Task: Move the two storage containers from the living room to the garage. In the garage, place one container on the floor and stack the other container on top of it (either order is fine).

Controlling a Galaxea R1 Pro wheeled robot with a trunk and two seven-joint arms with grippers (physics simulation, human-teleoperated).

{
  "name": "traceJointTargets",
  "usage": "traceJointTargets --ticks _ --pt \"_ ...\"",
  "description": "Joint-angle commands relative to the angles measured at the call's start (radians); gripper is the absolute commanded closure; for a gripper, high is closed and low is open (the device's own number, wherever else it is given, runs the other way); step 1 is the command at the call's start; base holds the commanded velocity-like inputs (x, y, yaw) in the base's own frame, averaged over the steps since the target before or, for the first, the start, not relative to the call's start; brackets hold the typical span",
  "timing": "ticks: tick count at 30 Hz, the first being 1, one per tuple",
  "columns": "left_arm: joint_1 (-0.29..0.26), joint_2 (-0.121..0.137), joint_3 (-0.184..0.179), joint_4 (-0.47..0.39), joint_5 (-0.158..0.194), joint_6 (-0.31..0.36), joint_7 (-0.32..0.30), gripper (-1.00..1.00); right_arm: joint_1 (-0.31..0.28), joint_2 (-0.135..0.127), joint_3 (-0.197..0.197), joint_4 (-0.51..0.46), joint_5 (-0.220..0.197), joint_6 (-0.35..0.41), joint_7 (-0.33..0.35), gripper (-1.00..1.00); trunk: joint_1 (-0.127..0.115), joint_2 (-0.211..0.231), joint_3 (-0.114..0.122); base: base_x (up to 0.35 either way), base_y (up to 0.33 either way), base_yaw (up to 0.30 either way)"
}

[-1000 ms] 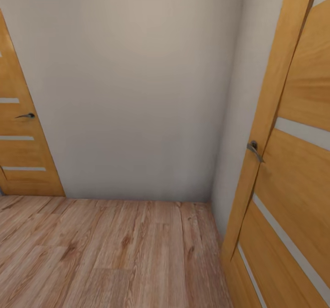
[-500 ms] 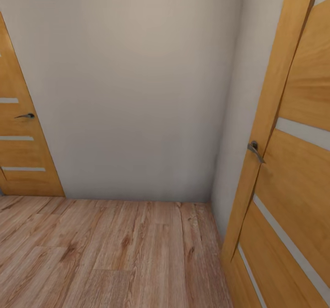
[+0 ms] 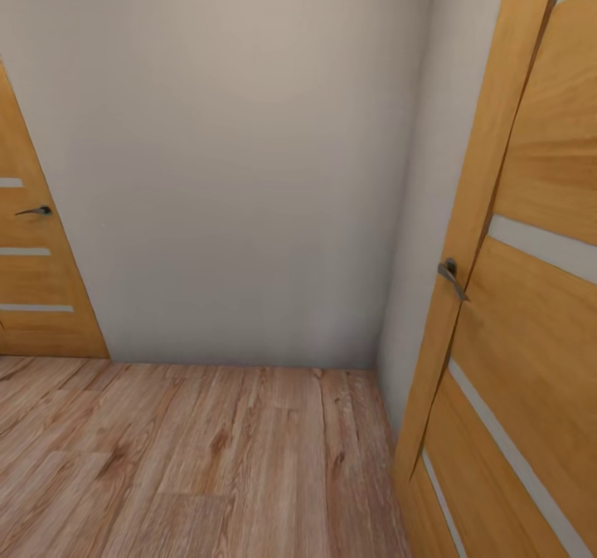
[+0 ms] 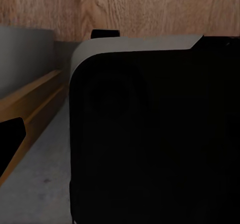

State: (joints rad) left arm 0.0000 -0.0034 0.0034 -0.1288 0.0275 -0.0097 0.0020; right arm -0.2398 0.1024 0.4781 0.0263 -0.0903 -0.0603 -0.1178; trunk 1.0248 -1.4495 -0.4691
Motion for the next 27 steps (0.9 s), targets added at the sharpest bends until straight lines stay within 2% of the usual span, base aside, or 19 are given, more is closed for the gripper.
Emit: traceJointTargets --ticks 1,5,13,27 --pt "0.0 0.0 0.0 0.0 0.003 -0.001 0.0 -1.0 -0.001 0.001 0.008 0.003 -0.009 -0.006 -0.002 -1.0 0.0 0.0 -0.001 0.185 -0.132 0.0" --pt "0.0 0.001 0.001 0.0 0.003 -0.001 0.0 -1.0 -0.001 0.0 0.008 0.003 -0.009 -0.006 -0.002 -1.0 0.0 0.0 -0.001 0.175 -0.082 0.0" --pt "0.0 0.002 0.003 0.0 0.004 0.0 0.0 -1.0 -0.001 0.001 0.008 0.003 -0.009 -0.006 -0.002 -1.0 0.0 0.0 -0.001 0.031 0.009 0.0" --pt "0.0 0.002 0.003 0.0 0.006 0.001 0.0 -1.0 -0.001 0.0 0.008 0.003 -0.009 -0.006 -0.002 -1.0 0.0 0.0 -0.001 0.279 0.137 0.0"
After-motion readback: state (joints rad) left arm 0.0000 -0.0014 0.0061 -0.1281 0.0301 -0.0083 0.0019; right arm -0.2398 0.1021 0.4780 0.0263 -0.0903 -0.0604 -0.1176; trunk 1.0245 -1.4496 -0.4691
